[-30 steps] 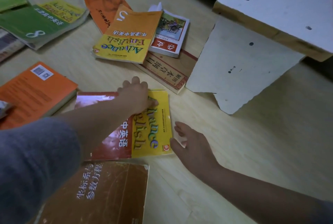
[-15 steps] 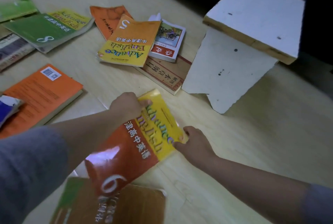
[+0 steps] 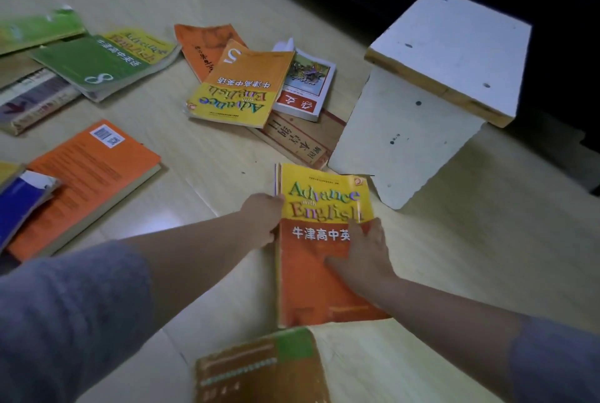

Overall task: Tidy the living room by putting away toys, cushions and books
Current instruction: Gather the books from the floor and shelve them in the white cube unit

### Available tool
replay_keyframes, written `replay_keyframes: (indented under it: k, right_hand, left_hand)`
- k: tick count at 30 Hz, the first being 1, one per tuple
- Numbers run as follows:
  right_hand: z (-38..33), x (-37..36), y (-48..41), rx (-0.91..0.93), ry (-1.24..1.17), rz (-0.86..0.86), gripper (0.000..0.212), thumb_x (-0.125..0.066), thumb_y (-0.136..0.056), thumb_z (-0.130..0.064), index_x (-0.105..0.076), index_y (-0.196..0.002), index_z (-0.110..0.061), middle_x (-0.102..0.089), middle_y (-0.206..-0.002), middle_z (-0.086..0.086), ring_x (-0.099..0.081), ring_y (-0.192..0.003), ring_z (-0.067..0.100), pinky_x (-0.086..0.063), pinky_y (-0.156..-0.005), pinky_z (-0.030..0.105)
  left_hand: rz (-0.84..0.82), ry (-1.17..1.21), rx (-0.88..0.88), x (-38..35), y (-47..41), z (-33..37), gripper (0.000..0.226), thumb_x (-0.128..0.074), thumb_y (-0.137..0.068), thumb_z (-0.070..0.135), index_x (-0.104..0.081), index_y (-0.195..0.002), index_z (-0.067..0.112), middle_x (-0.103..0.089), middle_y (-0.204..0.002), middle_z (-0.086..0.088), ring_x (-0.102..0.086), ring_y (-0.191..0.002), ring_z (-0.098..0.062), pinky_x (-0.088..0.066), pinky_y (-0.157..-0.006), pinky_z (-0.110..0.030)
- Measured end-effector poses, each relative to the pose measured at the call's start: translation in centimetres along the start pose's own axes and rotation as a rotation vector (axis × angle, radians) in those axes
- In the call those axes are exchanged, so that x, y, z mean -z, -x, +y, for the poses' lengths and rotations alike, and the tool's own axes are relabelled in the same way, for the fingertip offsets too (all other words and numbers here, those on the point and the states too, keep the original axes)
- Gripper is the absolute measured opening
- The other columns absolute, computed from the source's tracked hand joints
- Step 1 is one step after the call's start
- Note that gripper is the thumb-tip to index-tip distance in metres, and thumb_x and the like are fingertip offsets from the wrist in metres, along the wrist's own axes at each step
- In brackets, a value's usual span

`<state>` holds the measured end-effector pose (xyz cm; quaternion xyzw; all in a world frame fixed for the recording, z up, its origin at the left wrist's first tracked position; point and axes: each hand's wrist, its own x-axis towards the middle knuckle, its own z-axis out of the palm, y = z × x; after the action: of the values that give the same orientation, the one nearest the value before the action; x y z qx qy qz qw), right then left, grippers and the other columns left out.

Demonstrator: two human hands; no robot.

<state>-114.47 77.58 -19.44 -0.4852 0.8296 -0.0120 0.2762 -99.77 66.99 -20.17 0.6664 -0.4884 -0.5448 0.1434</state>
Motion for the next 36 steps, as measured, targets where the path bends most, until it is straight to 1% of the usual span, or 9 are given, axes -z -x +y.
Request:
replay_keyframes:
  k: [2,4,8,12,16,20,27,31,36]
  right_hand:
    - [0.2,-0.3,0.8,0.09,0.213,0.023,0.096,-0.061,-0.081,-0.058,-0.006,-0.153,-0.024,0.021,-0.156,0.019,0.015,-0.145,0.038,-0.001,-0.118,0.052]
    - [-0.1,-0.6,1.1,0.155,0.307,0.018,0.099,-0.058,-0.079,-0.066,-0.004,-0.153,-0.028,0.026,-0.156,0.015,0.019,-0.144,0.038,0.003,-0.116,0.055]
    - [-1.8,-1.3,1.4,0.258,0.261,-0.172,0.094,-0.063,-0.082,-0.056,-0.009,-0.153,-0.026,0.013,-0.16,0.014,0.005,-0.148,0.035,-0.011,-0.12,0.048]
    - [-4.5,-2.4,2.5,0.433,0.208,-0.202,0.078,-0.062,-0.088,-0.043,-0.02,-0.151,-0.023,0.005,-0.161,0.011,-0.002,-0.149,0.027,-0.014,-0.12,0.036]
    - [-8.6,-3.6,3.8,0.594,0.171,-0.215,0.071,-0.057,-0.092,-0.039,-0.021,-0.151,-0.022,-0.003,-0.161,0.008,-0.009,-0.148,0.022,-0.015,-0.116,0.03]
    - [-12.6,-5.1,4.8,0.672,0.13,-0.267,0.067,-0.056,-0.093,-0.035,-0.024,-0.15,-0.022,-0.008,-0.161,0.007,-0.014,-0.147,0.02,-0.019,-0.115,0.029]
    - [-14.5,-6.8,5.0,0.723,0.159,-0.31,0.062,-0.053,-0.094,-0.036,-0.025,-0.149,-0.025,-0.017,-0.157,0.0,-0.023,-0.143,0.017,-0.022,-0.113,0.025]
    - [-15.2,-7.6,4.6,0.732,0.145,-0.314,0.061,-0.055,-0.093,-0.036,-0.029,-0.147,-0.025,-0.023,-0.155,-0.001,-0.028,-0.141,0.015,-0.025,-0.113,0.024]
    - [-15.6,-8.1,4.2,0.719,0.12,-0.318,0.06,-0.054,-0.094,-0.034,-0.029,-0.147,-0.026,-0.022,-0.155,-0.003,-0.027,-0.141,0.013,-0.023,-0.11,0.021]
  left_hand:
    - [-0.037,-0.038,-0.005,0.4,0.3,-1.6,0.03,-0.051,-0.096,0.025,-0.064,-0.081,0.003,-0.058,-0.088,-0.021,-0.059,-0.072,-0.031,-0.058,-0.069,-0.034]
    - [0.023,-0.156,-0.053,1.7,0.5,-2.8,0.035,-0.053,-0.092,0.024,-0.056,-0.061,0.008,-0.058,-0.073,-0.016,-0.055,-0.068,-0.027,-0.05,-0.068,-0.032]
    - [0.057,-0.314,-0.167,5.0,1.6,-4.4,0.024,-0.057,-0.09,0.025,-0.067,-0.087,0.003,-0.066,-0.088,-0.01,-0.06,-0.086,-0.026,-0.045,-0.073,-0.029]
    - [0.119,-0.414,-0.281,8.2,3.3,-7.0,0.015,-0.057,-0.089,0.018,-0.067,-0.097,0.011,-0.065,-0.096,-0.001,-0.06,-0.094,-0.018,-0.039,-0.072,-0.022]
    - [0.303,-0.503,-0.333,12.6,5.0,-10.5,0.02,-0.058,-0.088,0.016,-0.064,-0.107,0.016,-0.059,-0.106,0.002,-0.056,-0.102,-0.016,-0.038,-0.081,-0.023]
    - [0.541,-0.564,-0.349,17.5,6.2,-13.1,0.035,-0.066,-0.083,0.013,-0.059,-0.117,0.01,-0.055,-0.12,-0.009,-0.05,-0.112,-0.028,-0.039,-0.091,-0.035]
    - [0.702,-0.732,-0.146,24.8,3.9,-15.8,0.035,-0.062,-0.078,0.009,-0.053,-0.109,-0.004,-0.048,-0.126,-0.026,-0.043,-0.118,-0.041,-0.034,-0.101,-0.048]
    - [0.647,-0.759,-0.117,26.2,2.8,-17.0,0.027,-0.049,-0.091,0.01,-0.054,-0.115,-0.001,-0.049,-0.13,-0.02,-0.048,-0.115,-0.035,-0.04,-0.093,-0.043]
    - [0.72,-0.811,-0.219,27.5,1.9,-17.1,0.015,-0.048,-0.09,0.009,-0.06,-0.096,0.003,-0.06,-0.111,-0.018,-0.054,-0.099,-0.033,-0.044,-0.079,-0.043]
